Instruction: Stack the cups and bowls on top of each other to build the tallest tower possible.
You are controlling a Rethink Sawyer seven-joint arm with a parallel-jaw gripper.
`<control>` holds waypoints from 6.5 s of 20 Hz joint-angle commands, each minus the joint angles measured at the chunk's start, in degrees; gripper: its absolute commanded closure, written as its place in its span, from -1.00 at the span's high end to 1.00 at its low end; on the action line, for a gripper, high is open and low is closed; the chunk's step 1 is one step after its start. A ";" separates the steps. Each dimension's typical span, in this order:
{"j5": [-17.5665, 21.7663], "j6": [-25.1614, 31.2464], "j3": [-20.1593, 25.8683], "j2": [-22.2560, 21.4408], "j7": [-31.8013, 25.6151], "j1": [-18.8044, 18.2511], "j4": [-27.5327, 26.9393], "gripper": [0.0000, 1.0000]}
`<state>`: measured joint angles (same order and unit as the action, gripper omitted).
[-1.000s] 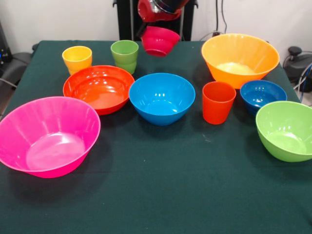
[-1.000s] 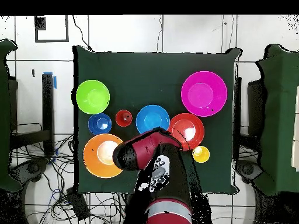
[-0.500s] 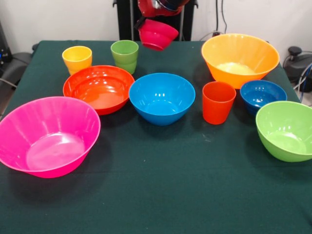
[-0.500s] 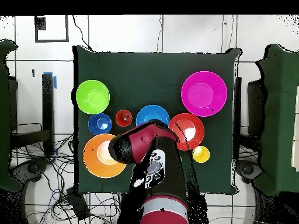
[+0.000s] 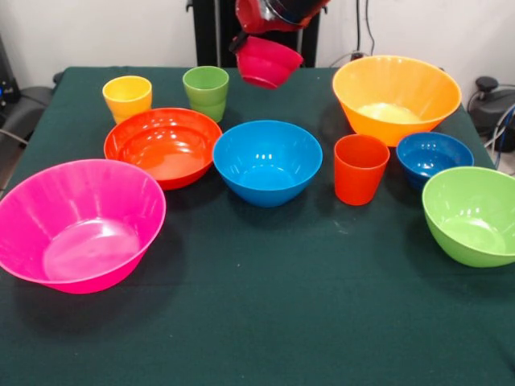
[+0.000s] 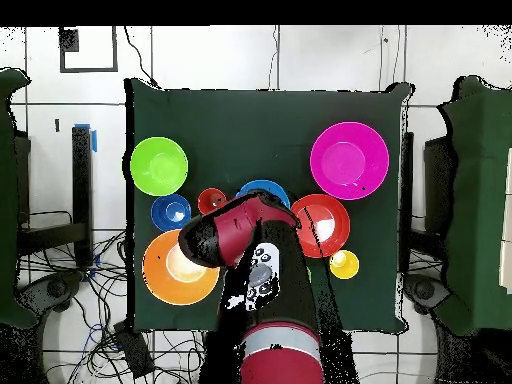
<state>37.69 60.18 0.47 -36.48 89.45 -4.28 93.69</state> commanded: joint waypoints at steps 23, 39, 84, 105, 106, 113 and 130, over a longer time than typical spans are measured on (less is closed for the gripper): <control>5.63 -5.80 18.52 1.77 -17.31 -4.74 -6.67 -1.00; 9.40 -5.65 24.44 4.00 -19.42 -6.76 -11.75 -1.00; 11.64 -6.44 29.02 7.02 -31.64 -10.17 -19.10 -1.00; 15.23 -5.09 33.61 8.97 -39.64 -13.88 -22.98 -1.00; 15.16 -5.15 33.59 9.10 -40.13 -14.02 -23.16 -1.00; 14.97 -3.78 32.17 9.31 -41.59 -12.98 -24.78 -1.00; 15.66 -0.95 30.54 9.88 -43.67 -12.48 -27.87 -1.00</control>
<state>46.86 54.28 31.46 -27.67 65.26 -17.40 70.31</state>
